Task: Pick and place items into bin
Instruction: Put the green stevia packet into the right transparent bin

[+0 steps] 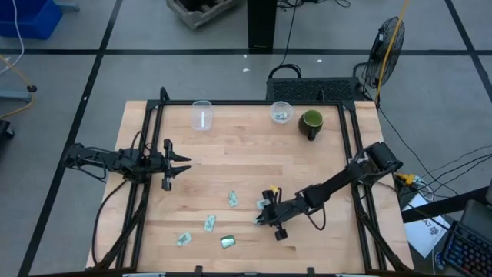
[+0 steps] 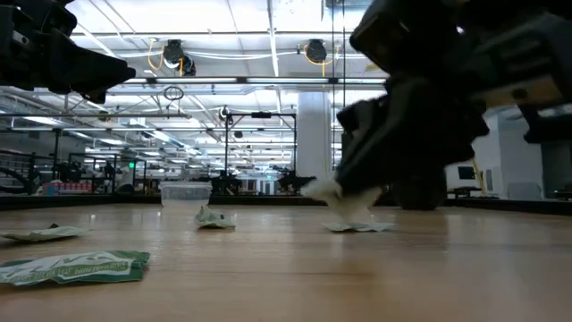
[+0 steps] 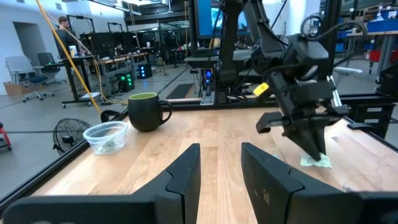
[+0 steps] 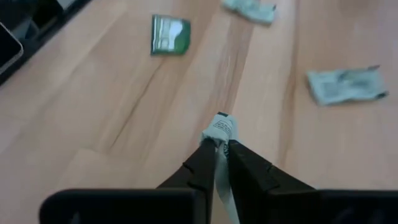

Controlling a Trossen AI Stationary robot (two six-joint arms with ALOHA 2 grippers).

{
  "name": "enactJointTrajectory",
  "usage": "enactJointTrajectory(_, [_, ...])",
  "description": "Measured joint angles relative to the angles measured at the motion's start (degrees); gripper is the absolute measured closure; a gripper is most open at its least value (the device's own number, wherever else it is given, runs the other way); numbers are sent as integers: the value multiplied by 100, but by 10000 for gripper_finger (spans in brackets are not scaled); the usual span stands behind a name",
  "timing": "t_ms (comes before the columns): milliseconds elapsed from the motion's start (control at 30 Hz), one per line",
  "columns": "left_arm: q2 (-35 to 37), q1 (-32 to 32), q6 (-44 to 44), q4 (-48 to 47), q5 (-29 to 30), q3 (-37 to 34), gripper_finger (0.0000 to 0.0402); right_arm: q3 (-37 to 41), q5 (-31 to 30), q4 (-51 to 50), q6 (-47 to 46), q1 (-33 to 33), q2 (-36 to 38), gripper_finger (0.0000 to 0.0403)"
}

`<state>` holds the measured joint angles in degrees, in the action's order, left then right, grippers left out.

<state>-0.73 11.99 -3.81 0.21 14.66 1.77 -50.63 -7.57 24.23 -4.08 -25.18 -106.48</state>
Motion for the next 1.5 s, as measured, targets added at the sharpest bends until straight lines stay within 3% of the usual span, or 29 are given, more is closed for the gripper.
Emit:
enactJointTrajectory(367, [-1,0,-1,0,0,0,279,-4,-1364,-107,1345,331,1103,376])
enactJointTrajectory(533, [-2,0,0,0,0,-1,279,-7,-2310,-115,2229,704,1649,376])
enactJointTrajectory(667, [0,-2,-2,0,-1,1,279,-7,-2687,-98,2747,1108,2064,378])
enactJointTrajectory(1133, [-1,-2,-1,0,0,0,279,-9,-2693,-84,3117,2993,2728,380])
enactJointTrajectory(1333, [-1,-1,0,1,0,0,279,-9,-2664,-94,2772,3940,2719,382])
enactJointTrajectory(1500, [-2,0,0,0,0,-1,279,94,-1900,-99,2235,4799,2715,384])
